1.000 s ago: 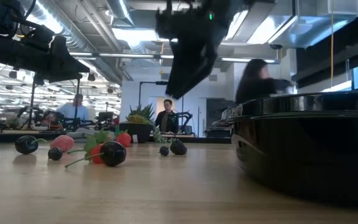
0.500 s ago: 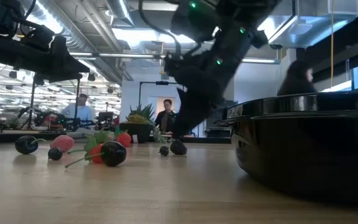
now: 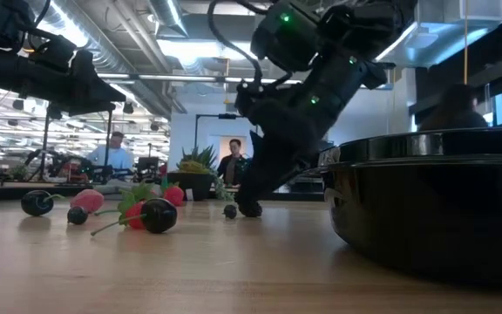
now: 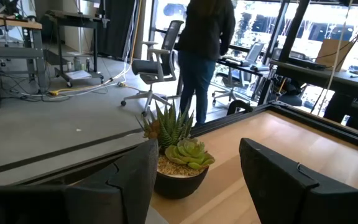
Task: Pick and placing Produce into tupperware
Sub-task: Put the black blackberry into the black bin
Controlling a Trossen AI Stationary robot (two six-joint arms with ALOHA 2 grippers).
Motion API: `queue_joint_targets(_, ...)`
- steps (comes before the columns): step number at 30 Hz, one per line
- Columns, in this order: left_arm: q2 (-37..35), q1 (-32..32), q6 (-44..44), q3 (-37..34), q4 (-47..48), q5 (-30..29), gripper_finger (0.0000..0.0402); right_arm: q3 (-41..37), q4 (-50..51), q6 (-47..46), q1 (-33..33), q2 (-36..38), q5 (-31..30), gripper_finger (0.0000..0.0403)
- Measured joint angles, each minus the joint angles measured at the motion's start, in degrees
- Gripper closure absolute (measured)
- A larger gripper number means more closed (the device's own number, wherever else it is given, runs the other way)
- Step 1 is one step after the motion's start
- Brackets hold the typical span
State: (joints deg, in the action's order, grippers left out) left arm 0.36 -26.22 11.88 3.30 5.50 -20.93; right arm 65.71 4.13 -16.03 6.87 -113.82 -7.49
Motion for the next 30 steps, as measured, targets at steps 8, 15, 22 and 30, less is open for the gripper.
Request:
queue_joint_targets(8,0.00,-0.02,0.00,-0.01,0.01,0.00,0.0182,-0.12,-0.91,0.02,0.05,-2.42,-0.63,0.0209)
queue_joint_targets(15,0.00,0.00,0.00,0.01,0.01,0.00,0.0182,-0.04,-0.48,-0.26,-0.02,-2.51,-0.61,0.0244)
queue_joint_targets(22,0.00,0.00,0.00,0.01,0.00,0.00,0.0182,0.18,0.59,-0.42,-0.02,-2.44,-0.39,0.0304)
queue_joint_targets(30,0.00,0.00,0.00,-0.01,0.01,0.02,0.0182,10.38,21.33,-2.74,0.15,-2.96,1.15,0.0304)
